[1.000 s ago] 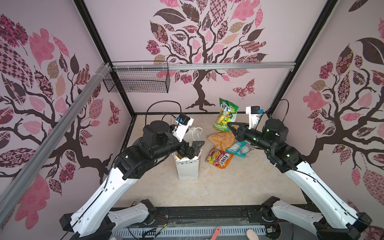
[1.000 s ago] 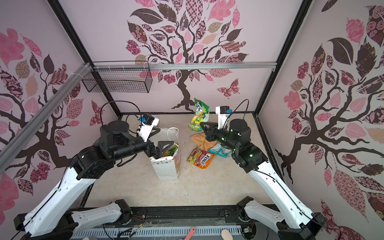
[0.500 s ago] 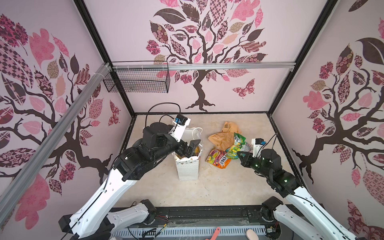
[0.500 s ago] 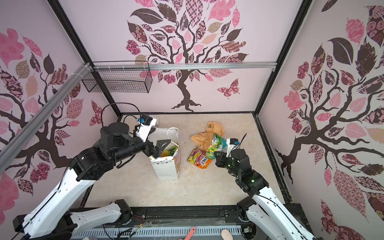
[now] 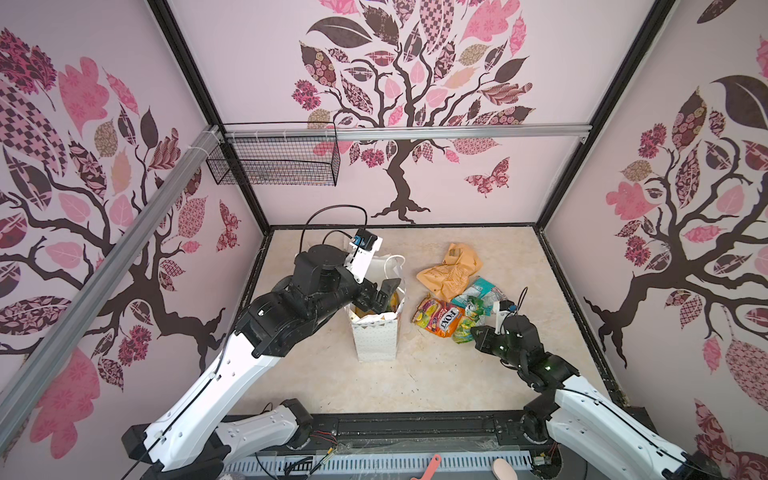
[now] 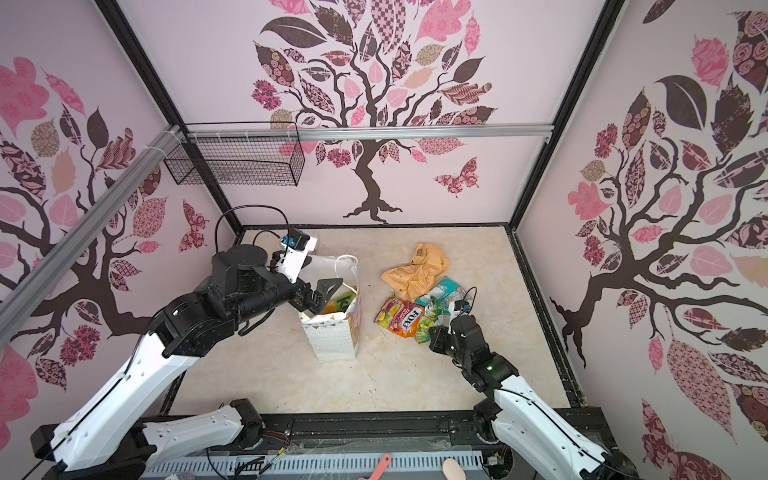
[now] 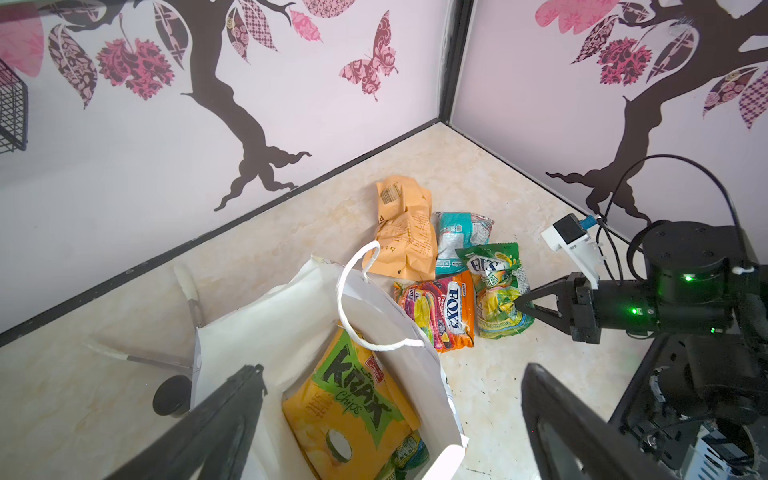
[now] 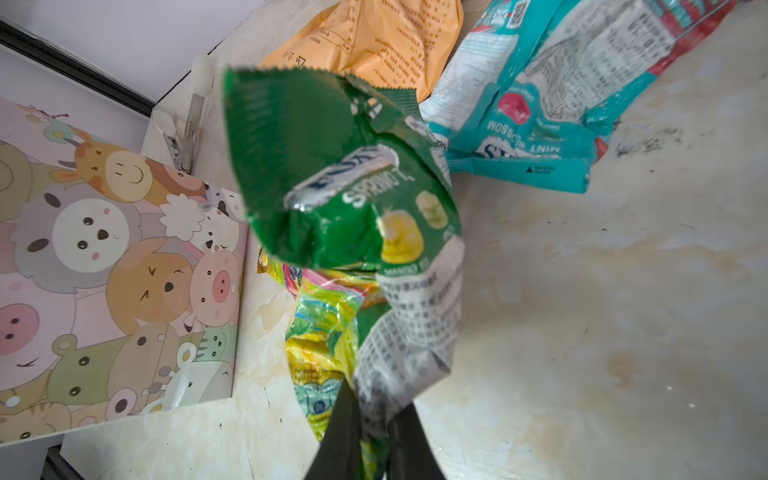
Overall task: Take the snacks out of the paper bag
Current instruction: 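Carry the Spring Tea pack with the right gripper beside the FOX'S fruits pack, then lower the held pack onto the table and open the right gripper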
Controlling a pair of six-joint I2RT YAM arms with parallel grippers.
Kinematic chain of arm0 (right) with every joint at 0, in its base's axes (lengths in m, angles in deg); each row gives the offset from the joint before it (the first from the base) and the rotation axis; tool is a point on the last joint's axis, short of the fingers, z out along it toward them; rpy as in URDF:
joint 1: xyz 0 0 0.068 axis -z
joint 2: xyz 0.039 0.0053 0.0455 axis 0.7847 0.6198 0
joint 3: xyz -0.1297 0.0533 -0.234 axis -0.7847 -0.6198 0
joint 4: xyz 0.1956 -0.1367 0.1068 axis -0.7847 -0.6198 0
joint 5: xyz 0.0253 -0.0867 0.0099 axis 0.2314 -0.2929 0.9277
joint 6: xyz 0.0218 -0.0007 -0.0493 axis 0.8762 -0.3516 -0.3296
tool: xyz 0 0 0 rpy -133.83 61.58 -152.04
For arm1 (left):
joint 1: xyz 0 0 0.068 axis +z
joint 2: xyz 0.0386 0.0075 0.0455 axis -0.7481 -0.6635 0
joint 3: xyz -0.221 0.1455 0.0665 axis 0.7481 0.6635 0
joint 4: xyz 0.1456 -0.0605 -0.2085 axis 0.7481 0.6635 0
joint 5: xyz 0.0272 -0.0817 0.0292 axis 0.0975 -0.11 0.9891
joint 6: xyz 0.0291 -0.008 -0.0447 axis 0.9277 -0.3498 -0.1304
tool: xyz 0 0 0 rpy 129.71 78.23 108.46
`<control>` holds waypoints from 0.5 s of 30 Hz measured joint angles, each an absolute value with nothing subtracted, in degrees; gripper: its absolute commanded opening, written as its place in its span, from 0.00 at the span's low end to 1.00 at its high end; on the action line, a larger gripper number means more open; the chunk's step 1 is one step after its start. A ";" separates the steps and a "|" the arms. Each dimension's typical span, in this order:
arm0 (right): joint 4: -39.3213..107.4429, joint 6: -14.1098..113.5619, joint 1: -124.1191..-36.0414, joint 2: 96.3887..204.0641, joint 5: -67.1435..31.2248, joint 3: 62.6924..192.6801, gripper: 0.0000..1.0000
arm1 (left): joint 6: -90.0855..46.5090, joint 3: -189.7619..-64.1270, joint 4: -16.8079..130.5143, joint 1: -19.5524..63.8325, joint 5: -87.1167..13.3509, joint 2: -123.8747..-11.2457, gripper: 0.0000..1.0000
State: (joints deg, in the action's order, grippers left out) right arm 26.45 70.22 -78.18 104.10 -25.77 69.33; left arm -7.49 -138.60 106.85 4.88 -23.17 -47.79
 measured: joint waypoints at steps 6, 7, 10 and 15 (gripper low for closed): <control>31.71 71.16 -77.81 107.61 -27.08 66.79 0.17 | -8.76 -138.60 107.07 4.88 -21.38 -49.58 0.98; 31.93 71.34 -77.81 108.10 -27.48 66.42 0.21 | -8.91 -138.60 107.07 4.88 -21.12 -49.69 0.98; 31.45 72.01 -77.81 108.69 -29.64 65.55 0.44 | -9.76 -138.60 107.07 4.88 -19.79 -49.75 0.98; 28.96 73.11 -77.78 106.02 -33.40 64.70 0.67 | -11.07 -138.60 107.07 4.88 -16.29 -49.88 0.98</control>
State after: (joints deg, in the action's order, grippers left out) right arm 28.96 73.11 -77.78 106.02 -33.40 64.70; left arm -11.07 -138.60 107.07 4.88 -16.29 -49.88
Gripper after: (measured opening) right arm 0.601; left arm 0.978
